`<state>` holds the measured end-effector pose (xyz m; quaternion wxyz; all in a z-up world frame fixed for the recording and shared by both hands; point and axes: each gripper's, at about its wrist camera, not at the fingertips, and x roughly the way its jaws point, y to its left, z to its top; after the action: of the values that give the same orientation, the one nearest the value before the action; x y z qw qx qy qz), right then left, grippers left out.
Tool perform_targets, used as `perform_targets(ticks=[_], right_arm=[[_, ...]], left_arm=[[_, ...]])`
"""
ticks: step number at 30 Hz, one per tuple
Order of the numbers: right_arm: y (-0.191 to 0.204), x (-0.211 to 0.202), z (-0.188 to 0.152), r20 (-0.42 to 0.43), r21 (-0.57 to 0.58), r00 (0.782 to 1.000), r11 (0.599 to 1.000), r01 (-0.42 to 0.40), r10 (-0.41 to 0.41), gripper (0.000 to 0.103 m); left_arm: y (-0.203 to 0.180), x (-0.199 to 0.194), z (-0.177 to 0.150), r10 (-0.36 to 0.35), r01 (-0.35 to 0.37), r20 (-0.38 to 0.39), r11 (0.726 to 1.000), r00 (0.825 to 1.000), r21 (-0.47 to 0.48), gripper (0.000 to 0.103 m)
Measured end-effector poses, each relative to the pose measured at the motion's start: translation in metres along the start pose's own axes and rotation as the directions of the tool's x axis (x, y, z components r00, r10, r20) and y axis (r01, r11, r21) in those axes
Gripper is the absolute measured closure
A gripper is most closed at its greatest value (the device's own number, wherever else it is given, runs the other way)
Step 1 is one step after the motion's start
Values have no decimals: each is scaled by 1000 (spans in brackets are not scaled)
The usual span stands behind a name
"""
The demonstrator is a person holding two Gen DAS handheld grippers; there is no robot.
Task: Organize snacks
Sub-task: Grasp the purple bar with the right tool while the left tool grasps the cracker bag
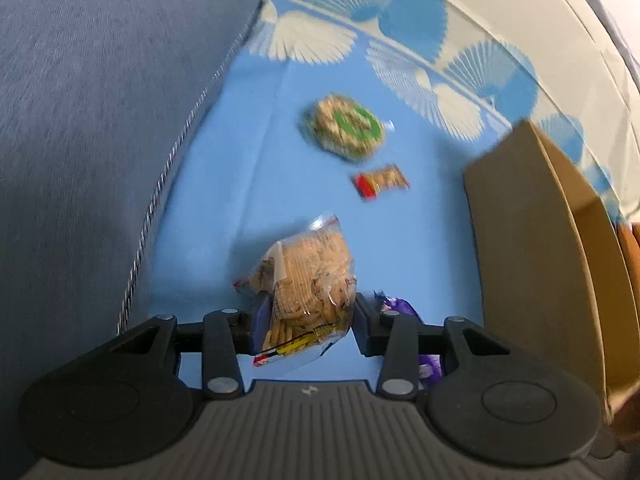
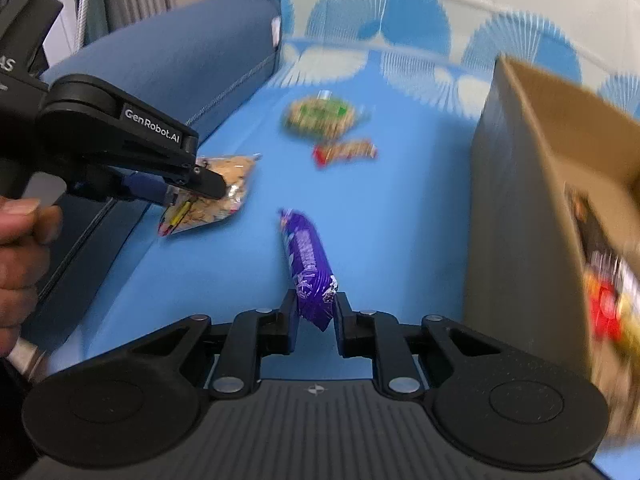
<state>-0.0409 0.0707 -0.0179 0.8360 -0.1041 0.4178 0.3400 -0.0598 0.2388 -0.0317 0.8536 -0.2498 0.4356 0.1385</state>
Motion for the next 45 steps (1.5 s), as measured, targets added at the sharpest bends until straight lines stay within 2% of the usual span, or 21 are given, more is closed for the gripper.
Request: perform_targets(ticks=[1,3,4,7,8,9,18,25,27,28,31,36,39,41,43,45], right_arm=[[1,-2,-7,-14,15,1000,1000,-27,27,80],[3,-4,-20,-19,16,998,998,-53,54,74],[6,-3,-23,-21,-2,998,999,-51,51,70],[10,0,-19,21,-42,999,998,-37,38,58],[10,1,-18,35,-46,999,998,-33,35,54],[9,3,-16,42,-43,998,998,-35,37,54],[6,29,-11,14,-33,998,998,-61,62,54],[10,31,-13,15,-63,999,997,-39,40,54],[10,30,-14,19,-68,999,997,-26,27,67],[10,29,-14,23,-72,1000,997,-19,21,78],[8,25,-14,35,-59,999,998,-22,24,84],[1,17,-11,78,-31,997,999,18,-15,84],[-4,19,-11,65,-4,998,1000,26,-26,84],[-6,24,-12,35,7,999,1000,29,-29,81],[-7,27,-13,18,17,999,999,36,-36,69],[-6,27,-13,26,11,999,999,44,-45,67]], left_arm=[[-1,0,-1,-9,9,-5,1000,1000,2,55],[-2,4,-2,-7,7,-32,1000,999,4,46],[-1,7,-2,-5,4,-42,1000,999,-9,40],[-2,12,0,0,-1,-57,1000,998,-28,34],[-4,14,1,7,-8,-63,1000,998,-29,27],[-5,17,2,10,-12,-68,1000,998,-28,26],[-14,34,11,84,-84,-112,996,990,4,26],[-15,37,9,104,-100,-127,994,986,38,26],[-16,38,8,107,-102,-133,994,985,39,26],[-16,38,9,107,-103,-132,994,985,39,26],[-18,39,9,103,-98,-131,994,986,44,26],[-19,41,9,105,-98,-134,994,985,57,27],[-20,42,9,112,-103,-138,992,984,67,28],[-20,42,9,117,-107,-137,991,984,74,32],[-21,42,9,119,-109,-134,991,984,81,38],[-20,42,9,117,-108,-131,991,984,80,40]])
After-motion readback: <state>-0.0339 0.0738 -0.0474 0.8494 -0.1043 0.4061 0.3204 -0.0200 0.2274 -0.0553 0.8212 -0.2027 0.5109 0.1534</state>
